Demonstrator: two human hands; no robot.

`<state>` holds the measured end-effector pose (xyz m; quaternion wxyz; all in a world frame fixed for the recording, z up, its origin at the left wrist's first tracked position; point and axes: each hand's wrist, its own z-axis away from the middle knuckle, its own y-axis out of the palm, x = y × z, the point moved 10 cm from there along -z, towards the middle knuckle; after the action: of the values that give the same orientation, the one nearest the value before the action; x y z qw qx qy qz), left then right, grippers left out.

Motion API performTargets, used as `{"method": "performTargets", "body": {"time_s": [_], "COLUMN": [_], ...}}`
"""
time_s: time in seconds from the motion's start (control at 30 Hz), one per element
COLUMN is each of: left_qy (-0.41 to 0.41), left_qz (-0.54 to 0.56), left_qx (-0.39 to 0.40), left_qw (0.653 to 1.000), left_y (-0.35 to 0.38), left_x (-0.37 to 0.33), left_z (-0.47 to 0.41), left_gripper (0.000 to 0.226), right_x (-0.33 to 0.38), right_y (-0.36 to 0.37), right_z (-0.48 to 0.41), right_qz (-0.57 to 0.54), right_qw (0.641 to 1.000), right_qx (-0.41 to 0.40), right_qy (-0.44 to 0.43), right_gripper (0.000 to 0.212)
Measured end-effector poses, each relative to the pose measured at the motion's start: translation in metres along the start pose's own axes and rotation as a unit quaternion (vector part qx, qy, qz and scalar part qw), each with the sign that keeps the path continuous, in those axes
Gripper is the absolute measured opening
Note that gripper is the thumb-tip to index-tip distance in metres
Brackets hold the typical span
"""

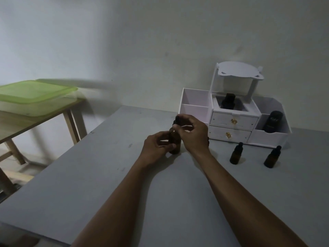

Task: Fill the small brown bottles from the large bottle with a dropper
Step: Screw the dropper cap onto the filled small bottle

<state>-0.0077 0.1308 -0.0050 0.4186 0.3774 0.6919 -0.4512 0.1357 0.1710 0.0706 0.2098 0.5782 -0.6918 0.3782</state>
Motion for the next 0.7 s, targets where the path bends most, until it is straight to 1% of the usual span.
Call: {"method": "performTargets", "body": {"time_s": [0.2,0.37,0.47,0.6,0.7], "left_qy": [0.000,-0.007,-0.006,-0.008,-0.013], "left_qz": [0.000,0.002,-0.002,0.001,0.006], "left_qx": [0.004,0.002,0.001,-0.001,-0.003], "left_qw": [1.000,1.000,1.000,1.000,1.000], "left_y": [0.0005,0.0008,0.0009,0.0011,0.0011], "left_x": [-0.0004,-0.0004,-0.0006,-0.0009,0.0001], "left_z": [0.0007,0.0011,0.0010,0.0022,0.0024], "left_gripper": [0.050,0.052,0.051,0.050,0.050], "right_x": [0.0014,-0.0002,0.0004,0.0007,0.0002], "right_y": [-0.0005,-0.0001,-0.0016,-0.0029,0.0004], "right_z": [-0.0016,-0.0010,-0.0007,-0.0021,-0.0011], "right_qz": [-0.015,0.010,0.000,-0.007,-0.012], "right_qw": [1.000,1.000,1.000,1.000,1.000], "right_qx": [-0.007,-0.004,-0.014,-0.018,-0.001], "right_qy": [-0.008,0.001,-0.003,-0.007,-0.004], "right_gripper": [0.039,0.030,0.027,0.029,0.032]}}
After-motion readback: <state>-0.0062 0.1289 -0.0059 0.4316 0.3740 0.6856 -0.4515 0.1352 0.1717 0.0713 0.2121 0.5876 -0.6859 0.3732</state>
